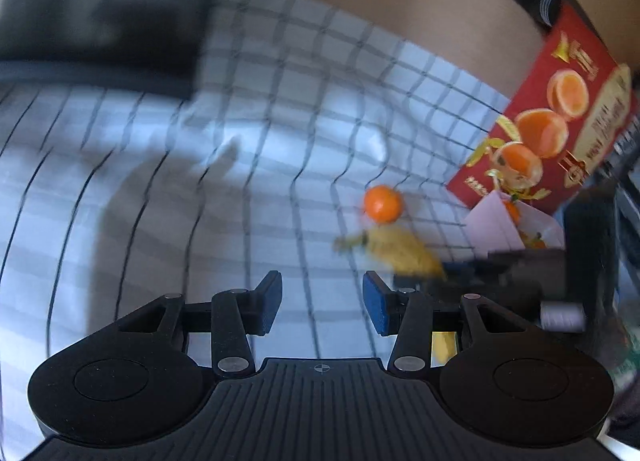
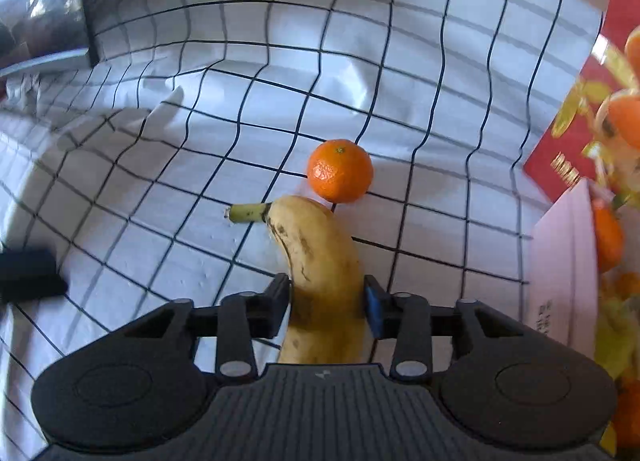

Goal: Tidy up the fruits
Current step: 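Grasp the yellow banana with the right tool while the left tool grasps the last tangerine, then lower the banana into the pink box and open the right tool while the left tool holds its tangerine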

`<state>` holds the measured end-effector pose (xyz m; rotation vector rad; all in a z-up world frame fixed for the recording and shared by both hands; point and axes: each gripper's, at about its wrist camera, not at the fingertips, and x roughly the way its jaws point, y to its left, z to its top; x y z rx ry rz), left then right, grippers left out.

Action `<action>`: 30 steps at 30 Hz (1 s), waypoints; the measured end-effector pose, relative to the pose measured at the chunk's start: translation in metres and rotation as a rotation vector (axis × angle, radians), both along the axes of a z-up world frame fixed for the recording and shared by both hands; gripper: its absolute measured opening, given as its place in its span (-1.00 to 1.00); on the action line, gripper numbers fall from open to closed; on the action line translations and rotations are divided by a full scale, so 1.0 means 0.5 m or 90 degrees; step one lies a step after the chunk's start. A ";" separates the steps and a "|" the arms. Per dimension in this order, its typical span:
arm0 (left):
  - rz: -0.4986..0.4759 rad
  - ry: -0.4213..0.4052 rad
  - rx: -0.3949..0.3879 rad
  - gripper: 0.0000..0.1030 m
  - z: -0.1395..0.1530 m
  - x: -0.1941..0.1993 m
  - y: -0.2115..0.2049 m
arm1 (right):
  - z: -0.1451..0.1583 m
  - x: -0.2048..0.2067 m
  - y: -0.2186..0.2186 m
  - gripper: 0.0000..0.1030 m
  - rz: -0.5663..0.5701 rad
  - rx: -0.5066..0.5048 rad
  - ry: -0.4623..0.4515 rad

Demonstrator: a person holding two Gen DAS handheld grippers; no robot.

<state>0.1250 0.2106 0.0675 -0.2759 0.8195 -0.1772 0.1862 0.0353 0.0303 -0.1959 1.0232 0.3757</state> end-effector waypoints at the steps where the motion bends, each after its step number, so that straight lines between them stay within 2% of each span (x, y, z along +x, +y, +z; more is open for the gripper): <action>1: -0.021 -0.009 0.014 -0.04 0.004 0.021 -0.010 | 0.001 -0.009 0.001 -0.29 0.006 -0.006 -0.004; 6: -0.115 -0.024 0.063 -0.04 0.000 0.133 -0.083 | 0.025 -0.077 -0.026 -0.30 0.012 0.034 0.042; 13: -0.157 0.006 0.137 -0.04 -0.055 0.243 -0.168 | 0.057 -0.224 -0.072 -0.30 0.021 0.059 0.068; 21: -0.178 0.044 0.173 -0.01 -0.104 0.289 -0.218 | 0.057 -0.327 -0.152 -0.31 -0.028 0.066 0.113; 25: -0.169 0.035 0.196 -0.05 -0.112 0.290 -0.237 | 0.057 -0.348 -0.194 -0.31 -0.072 0.064 0.117; 30: -0.163 0.034 0.146 -0.05 -0.097 0.267 -0.238 | 0.080 -0.360 -0.244 -0.31 -0.097 0.047 0.092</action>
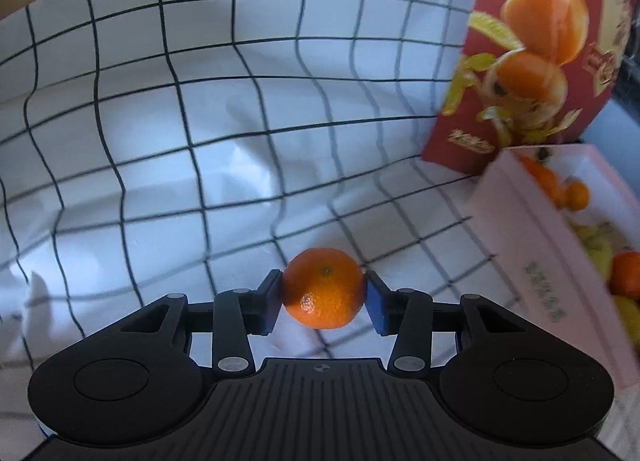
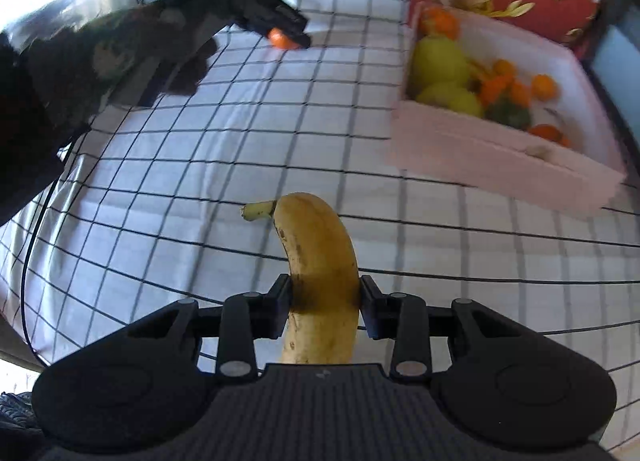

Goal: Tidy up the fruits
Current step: 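Lower the banana into the pink box and open the right tool while the left tool holds its tangerine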

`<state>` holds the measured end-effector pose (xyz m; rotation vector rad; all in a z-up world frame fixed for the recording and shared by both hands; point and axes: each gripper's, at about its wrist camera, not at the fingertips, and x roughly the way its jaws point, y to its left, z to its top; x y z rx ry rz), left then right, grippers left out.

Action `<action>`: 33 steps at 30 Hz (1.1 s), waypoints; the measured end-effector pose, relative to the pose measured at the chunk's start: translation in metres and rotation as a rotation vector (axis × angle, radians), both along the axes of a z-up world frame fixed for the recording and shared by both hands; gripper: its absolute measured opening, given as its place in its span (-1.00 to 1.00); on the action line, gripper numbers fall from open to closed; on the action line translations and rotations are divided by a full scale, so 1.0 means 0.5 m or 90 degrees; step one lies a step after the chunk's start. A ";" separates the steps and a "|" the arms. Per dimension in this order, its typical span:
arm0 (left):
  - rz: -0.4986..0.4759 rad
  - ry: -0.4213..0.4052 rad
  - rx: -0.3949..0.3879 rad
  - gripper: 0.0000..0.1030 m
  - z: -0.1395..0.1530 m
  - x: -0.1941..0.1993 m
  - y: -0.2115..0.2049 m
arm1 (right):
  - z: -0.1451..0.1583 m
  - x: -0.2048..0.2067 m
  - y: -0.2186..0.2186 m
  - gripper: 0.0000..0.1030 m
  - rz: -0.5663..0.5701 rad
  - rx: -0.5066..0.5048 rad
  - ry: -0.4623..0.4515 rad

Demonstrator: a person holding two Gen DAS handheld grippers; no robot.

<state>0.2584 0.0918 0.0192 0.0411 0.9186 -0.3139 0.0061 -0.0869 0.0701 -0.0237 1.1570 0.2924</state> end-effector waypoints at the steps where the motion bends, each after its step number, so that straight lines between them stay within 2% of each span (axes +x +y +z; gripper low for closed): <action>1: -0.002 -0.004 -0.005 -0.05 0.006 -0.014 -0.004 | 0.003 0.000 -0.010 -0.31 -0.003 -0.001 -0.003; 4: -0.013 -0.015 -0.029 -0.06 0.032 -0.068 -0.016 | 0.016 0.000 -0.043 -0.31 -0.012 -0.002 -0.013; 9: -0.027 -0.003 -0.112 -0.06 0.066 -0.202 -0.049 | 0.052 -0.010 -0.105 -0.31 -0.009 -0.009 -0.035; 16: -0.017 0.061 -0.185 -0.06 0.048 -0.347 -0.117 | 0.098 0.005 -0.197 -0.31 -0.025 -0.020 -0.074; 20: 0.001 0.076 -0.211 -0.06 0.053 -0.391 -0.136 | 0.150 0.035 -0.254 -0.31 -0.025 0.001 -0.133; 23: 0.002 0.062 -0.201 -0.06 0.071 -0.410 -0.148 | 0.176 0.090 -0.280 -0.31 -0.013 -0.041 -0.185; 26: 0.014 0.045 -0.194 -0.06 0.092 -0.429 -0.148 | 0.165 0.170 -0.290 -0.31 0.002 -0.092 -0.213; 31: 0.064 0.024 -0.191 -0.06 0.112 -0.456 -0.132 | 0.118 0.291 -0.278 -0.31 0.072 -0.157 -0.214; 33: 0.085 0.022 -0.194 -0.06 0.114 -0.468 -0.121 | 0.091 0.339 -0.273 -0.31 0.097 -0.152 -0.182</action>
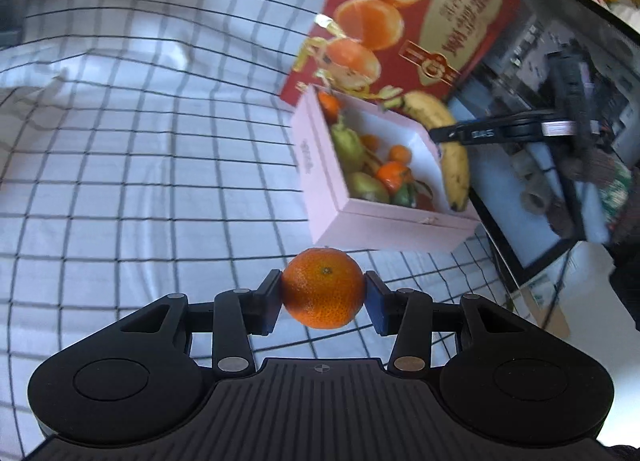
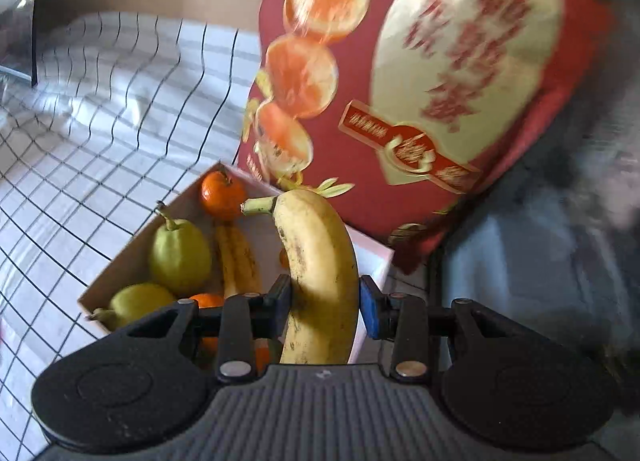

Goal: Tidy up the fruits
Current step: 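Lower the banana into the pink box and open the right tool while the left tool holds its tangerine, then lower the tangerine into the pink box and open the left tool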

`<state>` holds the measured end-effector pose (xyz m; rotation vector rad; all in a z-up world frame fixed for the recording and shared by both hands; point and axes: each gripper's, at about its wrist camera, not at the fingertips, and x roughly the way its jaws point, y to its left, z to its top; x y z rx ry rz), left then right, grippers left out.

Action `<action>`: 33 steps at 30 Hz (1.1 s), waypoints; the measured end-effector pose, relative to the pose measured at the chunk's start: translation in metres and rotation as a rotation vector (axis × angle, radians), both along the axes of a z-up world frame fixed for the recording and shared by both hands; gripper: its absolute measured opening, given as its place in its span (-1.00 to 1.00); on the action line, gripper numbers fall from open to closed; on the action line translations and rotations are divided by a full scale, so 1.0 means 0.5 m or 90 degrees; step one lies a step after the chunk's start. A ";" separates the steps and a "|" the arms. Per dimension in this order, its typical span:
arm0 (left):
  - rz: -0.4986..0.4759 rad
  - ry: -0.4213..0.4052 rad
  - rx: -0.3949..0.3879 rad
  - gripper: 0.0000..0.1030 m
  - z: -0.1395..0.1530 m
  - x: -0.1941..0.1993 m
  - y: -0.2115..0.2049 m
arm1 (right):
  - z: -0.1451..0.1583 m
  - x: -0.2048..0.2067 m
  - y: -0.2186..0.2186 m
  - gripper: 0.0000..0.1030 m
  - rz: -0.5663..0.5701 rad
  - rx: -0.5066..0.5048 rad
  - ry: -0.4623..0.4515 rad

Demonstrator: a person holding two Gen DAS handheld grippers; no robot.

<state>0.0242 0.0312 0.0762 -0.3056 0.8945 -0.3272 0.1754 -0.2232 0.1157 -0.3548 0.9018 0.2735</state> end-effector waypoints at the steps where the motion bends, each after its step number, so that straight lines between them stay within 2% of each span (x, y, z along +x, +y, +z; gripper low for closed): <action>1: 0.012 0.001 -0.001 -0.06 -0.001 -0.006 0.006 | -0.013 0.019 0.002 -0.31 0.004 0.003 0.019; 3: 0.033 0.004 -0.005 -0.06 -0.003 -0.015 0.019 | -0.041 0.049 0.015 -0.31 0.021 -0.011 0.039; 8: 0.080 0.014 -0.016 -0.06 -0.012 -0.032 0.052 | -0.073 0.091 0.062 -0.32 0.073 -0.095 0.029; 13: 0.101 0.018 -0.025 -0.06 -0.019 -0.042 0.073 | -0.103 0.121 0.080 -0.32 0.122 -0.130 0.074; 15: 0.102 0.020 -0.026 -0.06 -0.022 -0.041 0.076 | -0.118 0.121 0.070 -0.31 0.125 -0.111 0.103; 18: 0.091 0.021 -0.026 -0.06 -0.023 -0.035 0.074 | -0.112 0.117 0.049 -0.30 0.101 -0.067 0.107; 23: 0.052 0.015 -0.020 -0.06 -0.018 -0.016 0.046 | -0.045 0.088 0.018 -0.17 0.019 0.025 0.046; 27: 0.011 0.015 -0.015 -0.06 -0.016 0.008 0.011 | 0.013 0.007 -0.017 -0.12 -0.039 0.111 0.006; 30: -0.024 0.022 -0.013 -0.06 -0.018 0.030 -0.021 | 0.046 -0.079 -0.036 0.00 -0.052 0.154 -0.018; 33: -0.065 0.019 -0.006 -0.06 -0.009 0.059 -0.060 | 0.060 -0.162 -0.047 0.02 -0.066 0.170 -0.032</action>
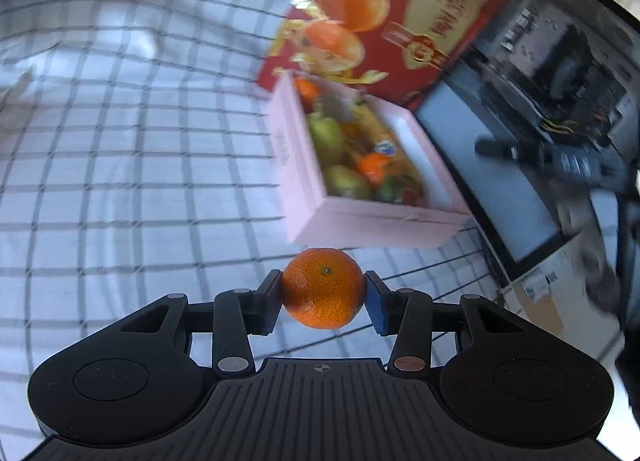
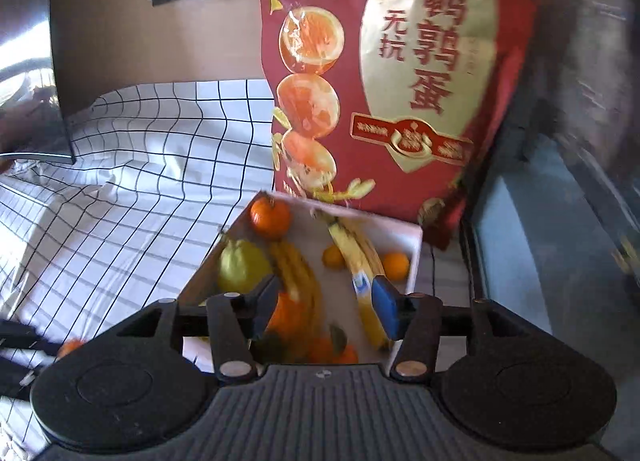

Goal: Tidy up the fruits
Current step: 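Lower the tangerine into the pink box and open the left tool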

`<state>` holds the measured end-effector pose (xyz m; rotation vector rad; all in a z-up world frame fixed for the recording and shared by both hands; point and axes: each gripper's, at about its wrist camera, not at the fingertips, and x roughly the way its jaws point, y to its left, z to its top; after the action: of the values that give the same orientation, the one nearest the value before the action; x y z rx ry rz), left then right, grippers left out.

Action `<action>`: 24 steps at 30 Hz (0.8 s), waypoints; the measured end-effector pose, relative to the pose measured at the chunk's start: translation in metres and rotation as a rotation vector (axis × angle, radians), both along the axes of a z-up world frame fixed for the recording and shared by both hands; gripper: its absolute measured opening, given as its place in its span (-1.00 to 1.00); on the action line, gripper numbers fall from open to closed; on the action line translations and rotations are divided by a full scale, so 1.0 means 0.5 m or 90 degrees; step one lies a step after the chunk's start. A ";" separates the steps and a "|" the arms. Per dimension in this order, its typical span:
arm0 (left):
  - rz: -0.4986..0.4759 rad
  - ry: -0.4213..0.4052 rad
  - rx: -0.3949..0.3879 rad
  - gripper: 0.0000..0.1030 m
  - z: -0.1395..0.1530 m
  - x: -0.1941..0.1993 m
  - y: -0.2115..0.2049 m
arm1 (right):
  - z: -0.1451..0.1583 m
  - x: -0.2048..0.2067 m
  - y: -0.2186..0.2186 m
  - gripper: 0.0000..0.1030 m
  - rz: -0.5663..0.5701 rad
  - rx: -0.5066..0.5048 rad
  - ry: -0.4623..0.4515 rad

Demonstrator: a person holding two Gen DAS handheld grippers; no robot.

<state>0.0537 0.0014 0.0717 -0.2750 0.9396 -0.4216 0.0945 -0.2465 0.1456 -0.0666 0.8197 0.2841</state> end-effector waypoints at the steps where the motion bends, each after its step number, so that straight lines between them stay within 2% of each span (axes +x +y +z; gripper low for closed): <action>1: -0.013 -0.004 -0.002 -0.06 0.007 0.010 -0.009 | -0.002 -0.021 -0.005 0.03 -0.011 0.006 0.000; 4: -0.044 -0.021 -0.003 -0.06 0.033 0.055 -0.046 | -0.024 -0.082 -0.028 0.07 -0.061 0.048 0.032; 6: -0.059 -0.037 0.003 -0.06 0.055 0.091 -0.072 | -0.044 -0.119 -0.027 0.07 -0.083 0.050 0.049; 9: -0.080 -0.058 0.016 -0.06 0.085 0.148 -0.119 | -0.056 -0.174 -0.010 0.07 -0.089 0.031 0.037; 11: -0.097 -0.071 0.027 -0.05 0.099 0.190 -0.161 | -0.063 -0.197 0.000 0.07 -0.083 0.045 0.044; 16: -0.110 -0.034 0.040 -0.07 0.077 0.287 -0.244 | -0.092 -0.210 0.014 0.07 -0.085 0.072 0.086; 19: -0.098 -0.048 0.042 -0.07 0.072 0.301 -0.258 | -0.098 -0.212 0.015 0.07 -0.085 0.082 0.095; 24: -0.089 -0.086 0.029 -0.07 0.089 0.278 -0.236 | -0.103 -0.222 0.011 0.07 -0.099 0.089 0.095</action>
<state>0.1926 -0.1164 0.1161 -0.1381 0.8368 -0.5408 -0.0165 -0.2412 0.0941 0.1503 0.9463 0.2007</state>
